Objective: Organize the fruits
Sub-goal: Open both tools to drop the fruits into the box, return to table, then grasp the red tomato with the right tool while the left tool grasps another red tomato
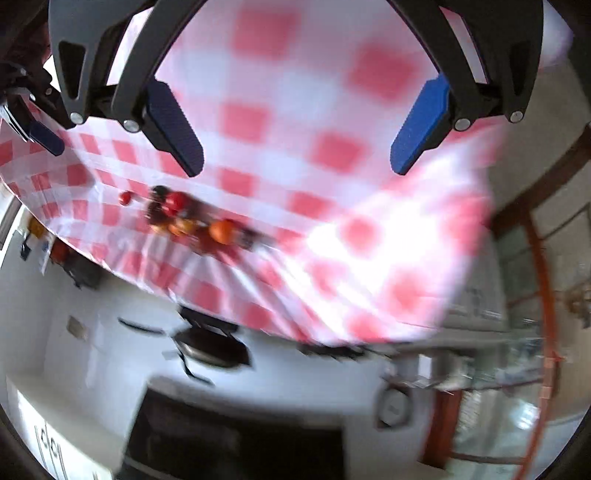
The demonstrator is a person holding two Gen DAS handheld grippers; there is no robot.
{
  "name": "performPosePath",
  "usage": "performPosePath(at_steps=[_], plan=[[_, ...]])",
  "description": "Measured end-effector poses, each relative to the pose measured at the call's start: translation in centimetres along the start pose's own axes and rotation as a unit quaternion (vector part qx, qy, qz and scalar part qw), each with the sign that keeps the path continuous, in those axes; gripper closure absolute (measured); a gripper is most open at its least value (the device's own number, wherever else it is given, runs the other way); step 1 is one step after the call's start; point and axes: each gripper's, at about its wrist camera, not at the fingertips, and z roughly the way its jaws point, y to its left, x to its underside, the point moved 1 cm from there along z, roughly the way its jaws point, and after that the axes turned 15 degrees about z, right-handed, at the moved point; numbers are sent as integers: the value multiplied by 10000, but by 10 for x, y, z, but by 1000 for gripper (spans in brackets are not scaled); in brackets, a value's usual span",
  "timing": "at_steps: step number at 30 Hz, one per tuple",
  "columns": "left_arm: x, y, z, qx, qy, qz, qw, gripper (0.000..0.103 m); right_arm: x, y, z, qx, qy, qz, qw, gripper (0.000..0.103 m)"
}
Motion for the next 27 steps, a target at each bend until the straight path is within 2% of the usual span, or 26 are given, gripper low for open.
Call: performPosePath(at_steps=[1, 3, 5, 7, 10, 12, 13, 15, 17, 19, 21, 27], plan=[[-12, -21, 29, 129, 103, 4, 9999, 2, 0, -9, 21, 221, -44, 100, 9997, 14], [-22, -55, 69, 210, 267, -5, 9994, 2, -18, -60, 55, 829, -20, 387, 9958, 15], [-37, -76, 128, 223, 470, -106, 9986, 2, -34, -102, 71, 1258, 66, 767, 9891, 15], [-44, -84, 162, 260, 536, -334, 9977, 2, -44, -140, 84, 1435, 81, 1211, 9822, 15], [-47, -87, 200, 437, 422, -902, 9941, 2, -38, -176, 96, 1604, 165, 1485, 9757, 15], [-45, -86, 210, 512, 396, -1135, 9914, 2, -43, -191, 113, 1674, 268, 1539, 9734, 15], [-44, -81, 214, 633, 491, -1280, 9885, 2, -45, -192, 122, 1681, 287, 1513, 9737, 15], [-42, -74, 212, 954, 332, -1403, 9849, 2, -54, -199, 142, 1709, 313, 1388, 9750, 15], [-38, -68, 214, 1153, 369, -1548, 9805, 2, -65, -206, 163, 1742, 397, 1266, 9757, 15], [-35, -64, 218, 1244, 428, -1707, 9765, 2, -75, -210, 183, 1813, 584, 1158, 9748, 21], [-35, -64, 219, 1281, 453, -1724, 9756, 2, -84, -213, 209, 1905, 827, 1015, 9729, 23], [-36, -71, 219, 1262, 496, -1535, 9788, 2, -98, -208, 250, 1898, 1093, 851, 9720, 35]])
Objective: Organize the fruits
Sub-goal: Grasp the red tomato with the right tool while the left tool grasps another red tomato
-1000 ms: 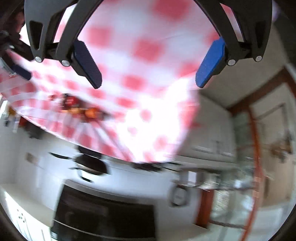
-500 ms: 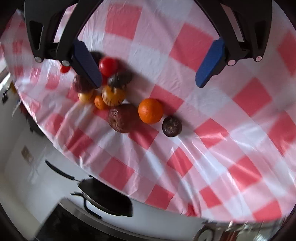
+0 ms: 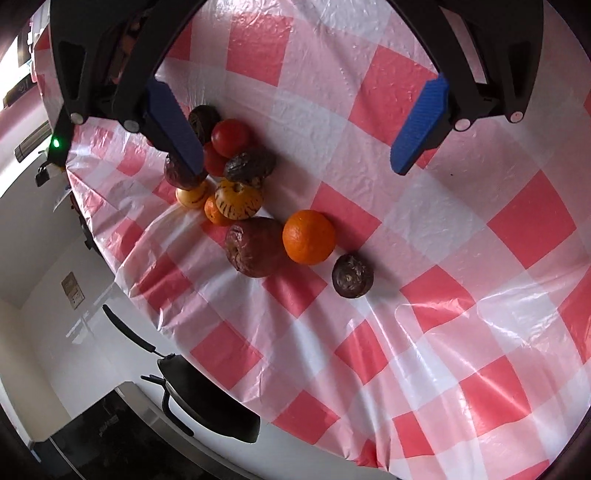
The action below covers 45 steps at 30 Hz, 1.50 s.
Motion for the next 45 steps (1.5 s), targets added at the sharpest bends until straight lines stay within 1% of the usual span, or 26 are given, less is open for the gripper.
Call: performPosePath(at_steps=[1, 2, 4, 5, 6, 9, 11, 14, 15, 16, 18, 20, 22, 23, 24, 25, 26, 27, 28, 33, 35, 36, 37, 38, 41, 45], plan=[[0, -1, 1, 0, 41, 41, 10000, 2, 0, 3, 4, 14, 48, -10, 10000, 37], [0, -2, 1, 5, 62, 75, 10000, 2, -2, 5, 9, 51, 110, -31, 9999, 42], [1, -6, 2, 15, 99, 185, 9998, 2, -3, 5, 16, 109, 230, -26, 9997, 47], [1, -9, 3, 38, 149, 284, 9995, 2, -4, 4, 18, 108, 249, 28, 9996, 52], [2, -15, 5, 78, 228, 472, 9986, 2, -4, 3, 19, 103, 248, 75, 9996, 62], [4, -30, 8, 12, 342, 935, 9950, 2, -4, -2, 18, -3, 234, 254, 9994, 62], [7, -46, 14, -73, 548, 1393, 9887, 2, -4, -7, 13, -135, 87, 472, 9988, 62], [10, -58, 18, -197, 677, 1791, 9813, 2, -3, -21, 8, -389, -23, 932, 9949, 62], [9, -60, 20, -253, 753, 1869, 9792, 4, -4, -24, 9, -491, -2, 1032, 9935, 62], [6, -60, 26, -335, 848, 1986, 9758, 12, -5, -25, 10, -592, 6, 1100, 9922, 62], [2, -56, 33, -396, 1014, 2174, 9700, 16, -5, -28, 11, -704, 17, 1160, 9907, 62], [3, -52, 40, -126, 1289, 2284, 9649, 16, -6, -29, 15, -811, 66, 1230, 9891, 62], [3, -54, 41, -2, 1321, 2294, 9643, 17, -8, -31, 21, -841, 136, 1302, 9878, 62], [5, -59, 42, 54, 1325, 2372, 9624, 17, -5, -30, 20, -844, 144, 1311, 9877, 62], [7, -66, 43, 131, 1345, 2481, 9593, 20, -6, -29, 21, -843, 154, 1315, 9876, 62], [11, -74, 46, 156, 1377, 2606, 9554, 31, -4, -27, 21, -837, 167, 1312, 9877, 62], [14, -80, 51, 152, 1443, 2701, 9518, 38, -4, -26, 21, -831, 178, 1308, 9878, 62], [17, -84, 56, 132, 1529, 2782, 9482, 45, -2, -30, 17, -827, 175, 1314, 9877, 62], [18, -90, 60, -16, 1483, 2907, 9452, 48, -3, -29, 18, -828, 182, 1319, 9876, 62], [8, -100, 76, -94, 1497, 2965, 9432, 48, -4, -31, 13, -823, 202, 1345, 9873, 62], [4, -101, 82, -77, 1485, 2908, 9452, 48, -4, -30, 14, -831, 222, 1345, 9872, 62], [2, -100, 84, -44, 1472, 2860, 9469, 53, -4, -30, 14, -837, 226, 1346, 9871, 62], [0, -98, 86, -19, 1457, 2801, 9488, 62, -4, -30, 14, -849, 239, 1344, 9870, 62], [-1, -98, 87, 115, 1456, 2772, 9496, 65, -5, -32, 12, -857, 242, 1345, 9869, 62], [0, -98, 83, 147, 1417, 2782, 9499, 66, -4, -33, 11, -899, 232, 1371, 9862, 62], [0, -93, 72, 268, 1218, 2680, 9553, 66, -3, -37, 8, -992, 180, 1461, 9841, 62]])
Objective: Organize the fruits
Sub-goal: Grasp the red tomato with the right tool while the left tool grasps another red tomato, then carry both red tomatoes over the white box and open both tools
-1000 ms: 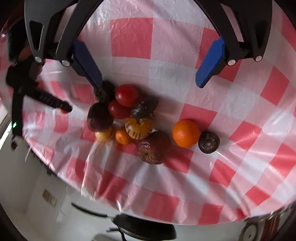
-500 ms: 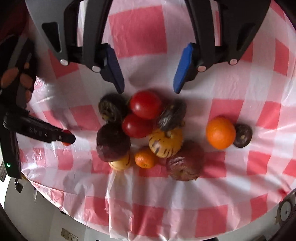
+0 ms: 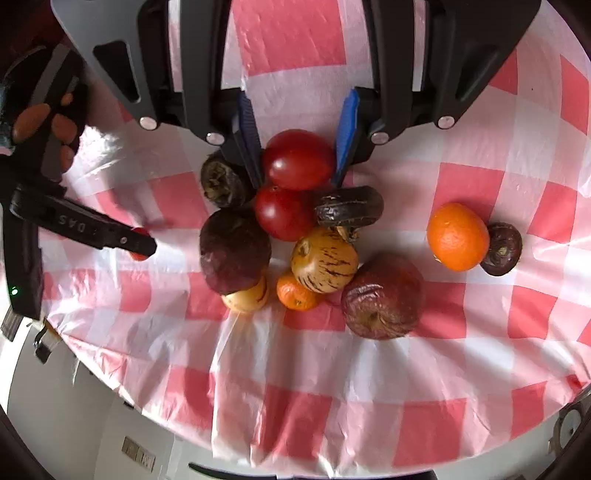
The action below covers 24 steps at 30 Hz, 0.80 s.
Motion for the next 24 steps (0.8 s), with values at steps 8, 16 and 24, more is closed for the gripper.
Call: performPosePath(at_steps=[8, 16, 24], plan=[[7, 16, -15, 84, -364, -404, 9985, 66, -2, -7, -3, -259, -59, 209, 9994, 62], [38, -5, -73, -204, -761, -603, 9951, 66, -4, -17, -21, -361, -366, 402, 9979, 62], [109, -4, -144, -536, -949, -851, 9904, 66, 64, 4, -75, -436, -323, 235, 9983, 62]])
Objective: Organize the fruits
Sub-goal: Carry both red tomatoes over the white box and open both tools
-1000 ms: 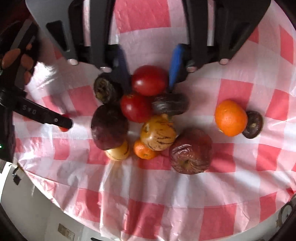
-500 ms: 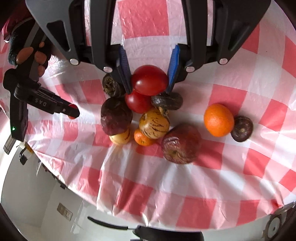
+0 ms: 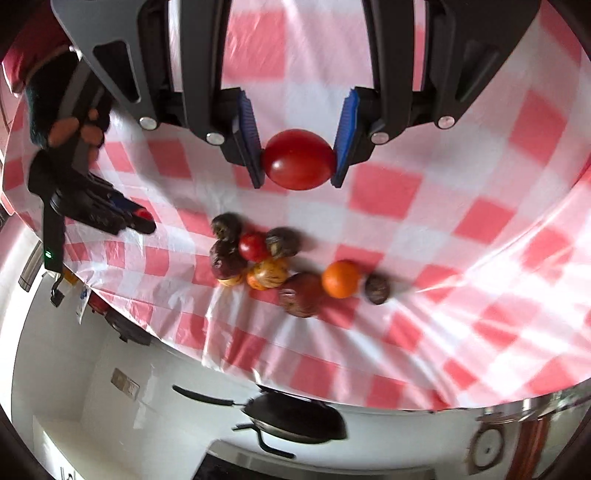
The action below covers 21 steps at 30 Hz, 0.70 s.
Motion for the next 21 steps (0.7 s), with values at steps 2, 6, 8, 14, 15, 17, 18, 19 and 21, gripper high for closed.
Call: performPosePath(at_steps=[2, 6, 8, 14, 15, 17, 18, 19, 21], plan=[[11, 7, -18, -33, -67, -86, 9999, 66, 25, 16, -17, -106, 96, -197, 9997, 62], [39, 24, -52, -160, -125, -194, 9996, 66, 79, 47, -47, -104, 252, -684, 9973, 62], [57, 36, -71, -201, -86, -298, 9993, 66, 104, 58, -56, -185, 389, -777, 9960, 62], [90, 70, -129, -561, -205, -321, 9977, 66, 180, 91, -76, -469, 889, -1265, 9869, 62], [95, 76, -138, -610, -222, -355, 9973, 66, 193, 99, -78, -516, 960, -1391, 9843, 62], [104, 87, -151, -708, -231, -411, 9964, 66, 213, 111, -82, -599, 1082, -1595, 9794, 62], [110, 93, -157, -757, -227, -455, 9958, 66, 222, 117, -85, -658, 1138, -1691, 9768, 62], [117, 101, -166, -807, -220, -521, 9951, 66, 232, 125, -88, -729, 1202, -1809, 9734, 62], [128, 110, -177, -893, -207, -592, 9940, 66, 247, 135, -94, -803, 1286, -1992, 9682, 62]])
